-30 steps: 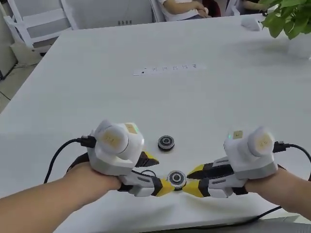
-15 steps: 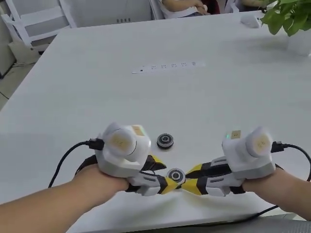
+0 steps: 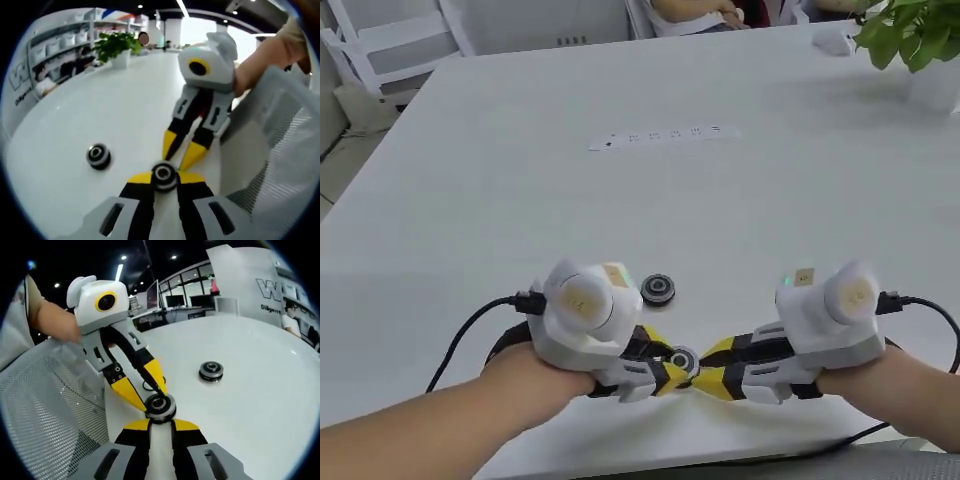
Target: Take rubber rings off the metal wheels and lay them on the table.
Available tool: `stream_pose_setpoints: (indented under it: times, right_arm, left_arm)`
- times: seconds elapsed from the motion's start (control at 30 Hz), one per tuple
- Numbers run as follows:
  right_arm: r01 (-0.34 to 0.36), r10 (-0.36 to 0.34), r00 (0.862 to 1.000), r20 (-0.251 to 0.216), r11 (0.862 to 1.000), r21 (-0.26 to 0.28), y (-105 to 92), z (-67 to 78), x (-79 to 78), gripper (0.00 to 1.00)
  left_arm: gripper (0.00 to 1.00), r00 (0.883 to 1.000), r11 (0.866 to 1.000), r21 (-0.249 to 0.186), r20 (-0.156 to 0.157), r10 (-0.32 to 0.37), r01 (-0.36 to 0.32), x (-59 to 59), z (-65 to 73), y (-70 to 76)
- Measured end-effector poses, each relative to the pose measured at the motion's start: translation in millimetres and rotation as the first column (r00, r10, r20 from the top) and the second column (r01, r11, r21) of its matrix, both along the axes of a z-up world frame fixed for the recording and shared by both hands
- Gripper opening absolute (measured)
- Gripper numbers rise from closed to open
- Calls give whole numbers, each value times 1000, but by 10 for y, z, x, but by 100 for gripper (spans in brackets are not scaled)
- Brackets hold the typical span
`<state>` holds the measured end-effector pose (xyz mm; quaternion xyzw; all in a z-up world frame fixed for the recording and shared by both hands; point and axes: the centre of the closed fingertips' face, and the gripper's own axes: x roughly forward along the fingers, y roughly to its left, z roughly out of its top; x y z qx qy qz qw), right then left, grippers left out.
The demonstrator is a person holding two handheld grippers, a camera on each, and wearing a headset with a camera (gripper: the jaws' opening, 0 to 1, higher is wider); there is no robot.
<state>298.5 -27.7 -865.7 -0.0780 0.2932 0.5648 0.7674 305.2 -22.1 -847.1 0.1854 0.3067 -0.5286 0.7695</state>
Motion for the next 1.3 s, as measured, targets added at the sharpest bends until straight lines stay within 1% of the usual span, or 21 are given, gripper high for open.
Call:
stream_pose_setpoints:
  times: [0.03, 0.1, 0.27, 0.47, 0.5, 0.53, 0.57, 0.6, 0.63, 0.73, 0.83, 0.9, 1.0, 1.03, 1.13, 1.23, 1.27, 1.3]
  right_arm:
    - [0, 0, 1000, 1, 1000, -1, -1, 0, -1, 13]
    - [1, -1, 1000, 2, 1000, -1, -3, -1, 0, 12]
    - [6, -6, 1000, 3, 1000, 0, -2, 0, 5, 11]
    - [14, -14, 1000, -2, 1000, 5, -9, 1, 9, 9]
    - [13, -13, 1000, -2, 1000, 4, -10, 0, 9, 9]
    - [15, -15, 1000, -6, 1000, 3, -15, -1, 11, 8]
    - [18, -18, 1000, -7, 1000, 4, -15, -2, 14, 2]
    - [13, -13, 1000, -3, 1000, -2, -22, -12, 22, 1]
    - [27, -27, 1000, -15, 1000, -1, -36, -12, 23, 1]
    - [32, -32, 999, -18, 999, 2, -39, -10, 29, 0]
    - [58, -58, 997, -49, 998, 13, -46, -11, 36, 0]
    - [93, -90, 992, -88, 995, 37, -56, -10, 47, 0]
    - [117, -111, 988, -103, 991, 57, -78, 18, 74, 0]
    - [131, -123, 985, -120, 989, 64, -85, 22, 76, 0]
    - [156, -143, 979, -146, 984, 84, -99, 35, 80, 0]
    - [173, -156, 975, -160, 980, 101, -109, 62, 88, 0]
    - [197, -176, 970, -166, 973, 121, -114, 100, 120, 0]
    - [210, -183, 965, -186, 968, 138, -105, 126, 126, 0]
  left_arm:
    - [17, 1000, 1000, 3, 9, -4, 4, 4, 1, -2]
    - [17, 1000, 1000, 7, 18, -8, 8, -4, -1, -4]
    - [17, 1000, 1000, 9, 27, -6, 6, 7, -2, -15]
    - [14, 999, 1000, 5, 37, 4, -5, 37, 0, -12]
    - [14, 999, 1000, 11, 45, 1, -2, 45, 0, -3]
    - [14, 999, 1000, 10, 43, -1, 1, 35, -5, -11]
    - [14, 999, 1000, 11, 47, -6, 6, 36, -4, -16]
    - [14, 999, 1000, 13, 48, -6, 6, 33, -5, -10]
    - [14, 999, 1000, 16, 52, -9, 9, 32, -4, -8]
    - [14, 998, 1000, 16, 56, -7, 6, 30, -8, -9]
    - [13, 997, 999, 30, 75, -22, 20, 29, -15, -9]
    - [13, 996, 999, 41, 80, -34, 31, 27, -15, -12]
    - [13, 996, 999, 44, 79, -32, 28, 25, -20, -14]
    - [13, 996, 999, 43, 80, -31, 28, 26, -20, -16]
    - [12, 996, 999, 44, 81, -32, 28, 25, -25, -19]
    - [12, 996, 999, 46, 81, -31, 27, 28, -27, -21]
    - [12, 996, 999, 45, 82, -30, 26, 25, -30, -22]
    - [12, 996, 999, 45, 83, -29, 26, 27, -30, -25]
